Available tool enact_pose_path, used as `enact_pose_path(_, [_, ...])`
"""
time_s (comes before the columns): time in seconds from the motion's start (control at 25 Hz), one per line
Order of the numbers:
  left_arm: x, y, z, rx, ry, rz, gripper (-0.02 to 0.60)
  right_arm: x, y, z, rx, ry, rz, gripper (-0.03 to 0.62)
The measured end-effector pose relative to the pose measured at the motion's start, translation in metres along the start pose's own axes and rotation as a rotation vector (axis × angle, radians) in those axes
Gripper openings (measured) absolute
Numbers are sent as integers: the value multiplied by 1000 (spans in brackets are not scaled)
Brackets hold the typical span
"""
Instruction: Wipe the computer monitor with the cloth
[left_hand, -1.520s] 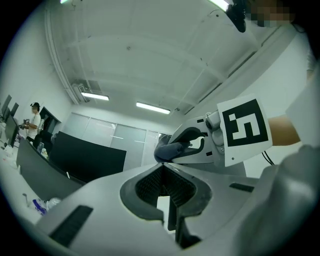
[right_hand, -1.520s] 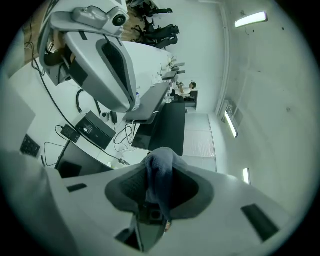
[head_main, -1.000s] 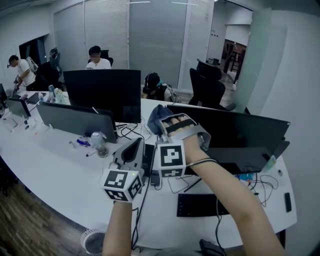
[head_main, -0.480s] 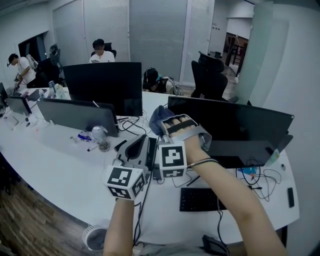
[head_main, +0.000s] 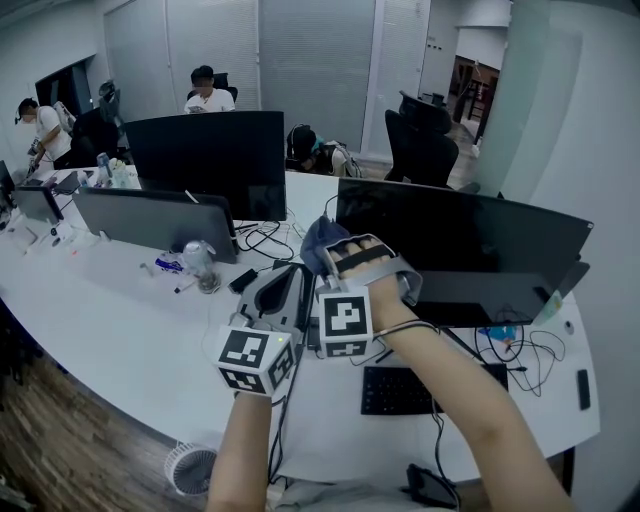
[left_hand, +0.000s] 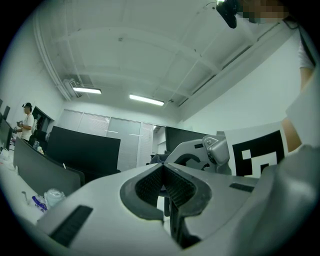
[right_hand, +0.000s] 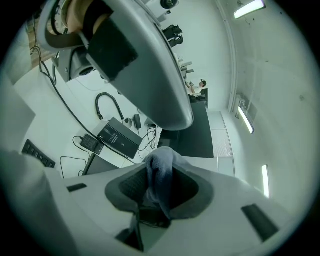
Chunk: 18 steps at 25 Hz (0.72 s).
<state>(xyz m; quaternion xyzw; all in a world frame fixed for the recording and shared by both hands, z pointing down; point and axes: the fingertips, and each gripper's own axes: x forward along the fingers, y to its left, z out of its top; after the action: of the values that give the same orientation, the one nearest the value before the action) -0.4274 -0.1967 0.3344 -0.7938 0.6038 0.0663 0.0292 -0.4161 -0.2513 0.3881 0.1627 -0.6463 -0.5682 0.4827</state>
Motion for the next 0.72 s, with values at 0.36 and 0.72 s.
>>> enact_pose_path(0.36, [-1, 2, -13, -17, 27, 12, 8, 8, 21, 4, 2, -6, 32, 124])
enact_pose_path(0.72, [-3, -1, -21, -33, 39, 13, 8, 13, 48, 8, 17, -4, 69, 124])
